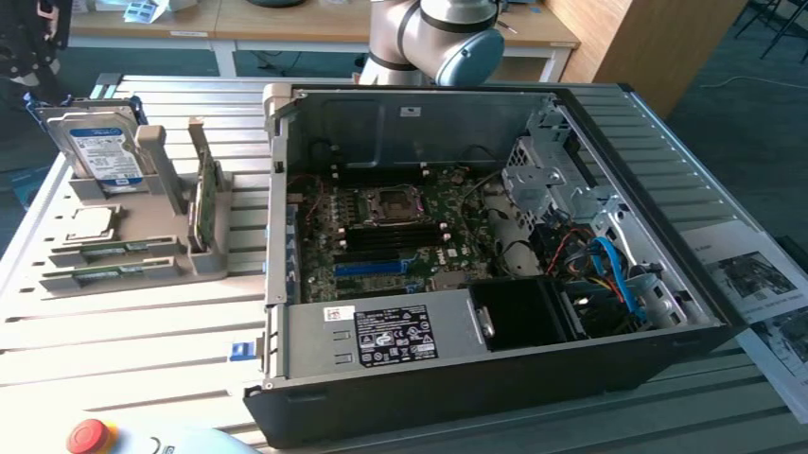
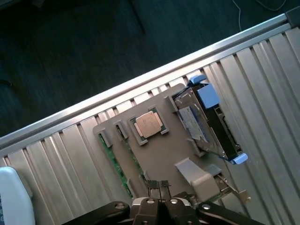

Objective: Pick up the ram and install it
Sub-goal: 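Pick up the ram and move it above insertion slot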

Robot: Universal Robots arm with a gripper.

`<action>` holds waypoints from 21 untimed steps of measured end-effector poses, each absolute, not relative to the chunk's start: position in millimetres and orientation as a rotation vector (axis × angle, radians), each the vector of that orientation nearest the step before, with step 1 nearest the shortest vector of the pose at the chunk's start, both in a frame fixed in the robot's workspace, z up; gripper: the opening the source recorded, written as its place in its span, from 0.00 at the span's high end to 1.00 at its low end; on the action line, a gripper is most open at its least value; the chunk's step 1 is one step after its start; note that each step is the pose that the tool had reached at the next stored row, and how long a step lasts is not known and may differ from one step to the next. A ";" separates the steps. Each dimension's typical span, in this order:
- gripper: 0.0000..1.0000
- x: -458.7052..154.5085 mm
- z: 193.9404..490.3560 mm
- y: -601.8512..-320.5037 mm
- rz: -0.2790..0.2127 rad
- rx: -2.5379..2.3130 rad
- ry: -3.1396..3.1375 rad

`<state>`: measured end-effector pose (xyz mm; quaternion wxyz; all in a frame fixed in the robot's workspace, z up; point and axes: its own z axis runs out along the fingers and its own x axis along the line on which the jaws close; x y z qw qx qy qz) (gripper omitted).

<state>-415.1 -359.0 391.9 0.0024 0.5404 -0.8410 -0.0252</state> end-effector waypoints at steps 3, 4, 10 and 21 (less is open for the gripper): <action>0.90 -415.1 391.9 -359.0 -0.079 1.756 -2.597; 0.90 -415.0 391.9 -359.0 -0.079 1.778 -2.581; 0.90 -415.1 391.9 -359.0 -0.078 1.897 -2.492; 0.90 -415.1 391.9 -359.1 -0.076 2.154 -2.266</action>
